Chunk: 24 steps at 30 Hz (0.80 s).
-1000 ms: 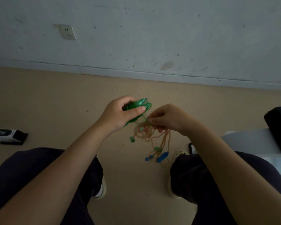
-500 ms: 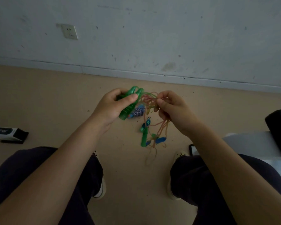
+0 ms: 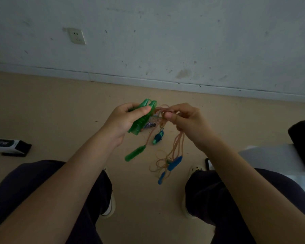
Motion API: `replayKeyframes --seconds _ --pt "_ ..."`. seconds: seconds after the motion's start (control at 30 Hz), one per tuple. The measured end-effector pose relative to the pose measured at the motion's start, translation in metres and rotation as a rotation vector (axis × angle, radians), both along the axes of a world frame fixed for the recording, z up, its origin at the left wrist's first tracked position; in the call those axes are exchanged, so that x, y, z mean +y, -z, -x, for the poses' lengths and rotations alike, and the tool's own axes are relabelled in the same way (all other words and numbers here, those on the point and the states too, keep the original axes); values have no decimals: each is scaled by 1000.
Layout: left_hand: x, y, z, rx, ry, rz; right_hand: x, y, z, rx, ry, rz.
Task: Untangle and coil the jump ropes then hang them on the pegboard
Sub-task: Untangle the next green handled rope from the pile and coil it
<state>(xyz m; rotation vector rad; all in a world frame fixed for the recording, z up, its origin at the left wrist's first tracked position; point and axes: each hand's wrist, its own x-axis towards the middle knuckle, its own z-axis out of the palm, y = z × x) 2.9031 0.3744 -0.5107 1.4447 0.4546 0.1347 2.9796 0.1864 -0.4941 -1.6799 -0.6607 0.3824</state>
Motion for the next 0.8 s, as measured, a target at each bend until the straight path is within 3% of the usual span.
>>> replayKeyframes --seconds 0.2,0.43,0.57,0.8 --pt "1 1 -1 21 2 -86 1 5 0 257 268 -116" --pt "6 -10 3 -18 19 59 -5 -8 -1 76 -20 72" --pt "3 -11 6 -59 102 60 -4 -6 -1 35 -31 221" --pt "-1 -6 2 64 20 -38 -3 5 -4 212 158 -177"
